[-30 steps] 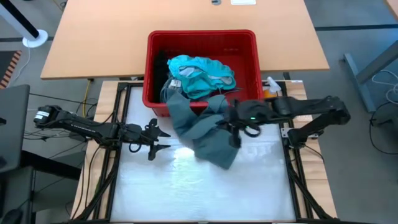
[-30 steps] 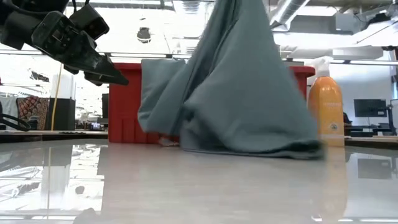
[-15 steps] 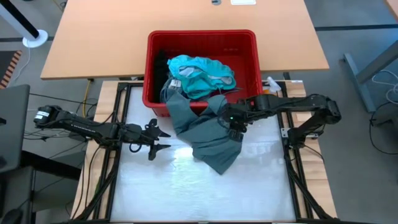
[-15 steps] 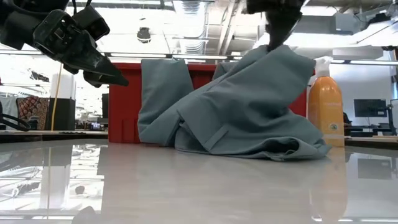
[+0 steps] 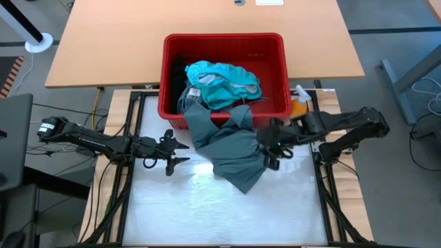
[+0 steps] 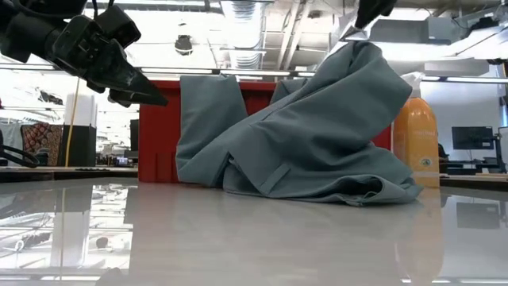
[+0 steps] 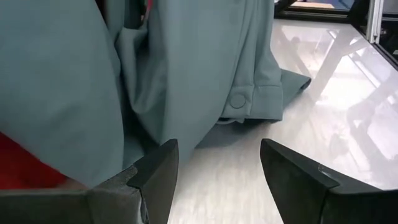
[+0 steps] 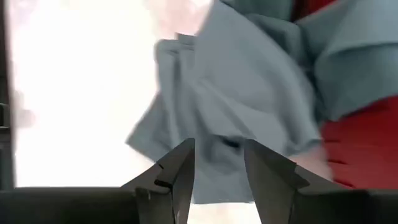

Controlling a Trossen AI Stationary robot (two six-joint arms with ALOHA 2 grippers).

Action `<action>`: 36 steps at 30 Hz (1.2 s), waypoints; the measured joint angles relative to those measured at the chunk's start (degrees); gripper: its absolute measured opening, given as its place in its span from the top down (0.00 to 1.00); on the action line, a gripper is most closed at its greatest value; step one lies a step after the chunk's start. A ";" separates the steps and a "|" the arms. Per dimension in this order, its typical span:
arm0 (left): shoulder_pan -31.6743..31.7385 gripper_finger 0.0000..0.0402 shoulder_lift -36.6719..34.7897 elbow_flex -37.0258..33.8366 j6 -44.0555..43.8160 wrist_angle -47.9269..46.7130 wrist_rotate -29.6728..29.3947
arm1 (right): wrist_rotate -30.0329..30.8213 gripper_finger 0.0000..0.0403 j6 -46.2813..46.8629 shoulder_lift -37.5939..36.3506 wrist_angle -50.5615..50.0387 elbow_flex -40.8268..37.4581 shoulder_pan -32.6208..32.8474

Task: Fold Laundry from Bin
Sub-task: Remove the light blue pants from the red laundry bin onto the table

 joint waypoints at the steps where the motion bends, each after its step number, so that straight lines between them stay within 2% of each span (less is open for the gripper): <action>1: 0.00 0.46 0.00 0.00 0.00 -0.04 0.01 | 0.01 0.58 0.45 0.35 0.94 0.00 1.31; 6: -0.02 0.46 0.00 0.00 -1.62 -0.04 0.03 | 0.02 0.58 -0.30 5.54 7.00 0.01 8.53; 13: -0.02 0.46 0.00 0.00 -3.09 1.04 2.23 | 0.66 0.59 -2.22 18.68 7.67 -0.07 15.62; 19: -0.02 0.46 0.00 0.00 -6.60 2.23 3.12 | -1.43 0.61 -7.09 26.97 9.75 -0.58 13.90; 23: -0.64 0.46 0.00 0.00 -7.13 1.74 7.28 | -7.05 0.61 -8.88 28.60 16.57 -3.33 10.50; 26: -2.47 0.46 0.00 0.02 -6.40 0.24 8.56 | -7.55 0.61 -8.94 29.17 19.26 -4.90 8.54; 32: -9.01 0.46 0.00 0.02 -7.98 -1.95 8.55 | -10.95 0.61 -6.54 30.62 21.23 -9.01 8.18; 36: -16.47 0.46 0.89 0.02 -9.27 -2.03 4.55 | -11.98 0.61 -4.33 31.44 25.95 -11.52 9.47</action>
